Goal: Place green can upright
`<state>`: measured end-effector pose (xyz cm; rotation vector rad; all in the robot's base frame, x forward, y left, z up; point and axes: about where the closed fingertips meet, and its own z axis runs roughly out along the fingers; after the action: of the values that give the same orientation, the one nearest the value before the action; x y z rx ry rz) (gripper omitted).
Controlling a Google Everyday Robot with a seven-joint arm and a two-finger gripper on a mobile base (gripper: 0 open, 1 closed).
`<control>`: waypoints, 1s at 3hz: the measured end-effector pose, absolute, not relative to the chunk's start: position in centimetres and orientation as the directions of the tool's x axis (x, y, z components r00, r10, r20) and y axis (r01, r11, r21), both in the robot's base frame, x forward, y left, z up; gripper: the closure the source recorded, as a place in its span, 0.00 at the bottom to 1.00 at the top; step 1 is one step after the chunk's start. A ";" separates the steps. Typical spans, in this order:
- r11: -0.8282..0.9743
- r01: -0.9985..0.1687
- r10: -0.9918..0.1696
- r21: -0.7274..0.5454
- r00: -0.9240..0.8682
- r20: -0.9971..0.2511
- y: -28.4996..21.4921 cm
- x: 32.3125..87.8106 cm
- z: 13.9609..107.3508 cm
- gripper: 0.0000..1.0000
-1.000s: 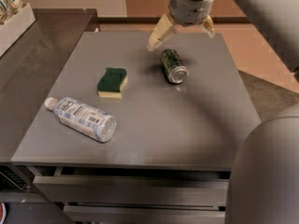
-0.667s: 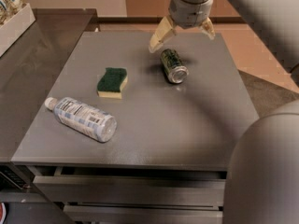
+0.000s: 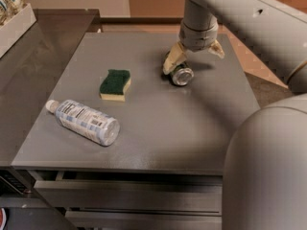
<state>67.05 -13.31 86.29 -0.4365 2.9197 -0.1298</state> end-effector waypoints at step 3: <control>0.932 -0.353 -0.361 -0.077 -0.913 -0.190 -10.6 70.2 86.1 0.00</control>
Offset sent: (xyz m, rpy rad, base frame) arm 0.0437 0.0383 0.0071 0.0548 0.0282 0.1339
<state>70.17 -10.64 86.13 -0.5396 2.8892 -0.0601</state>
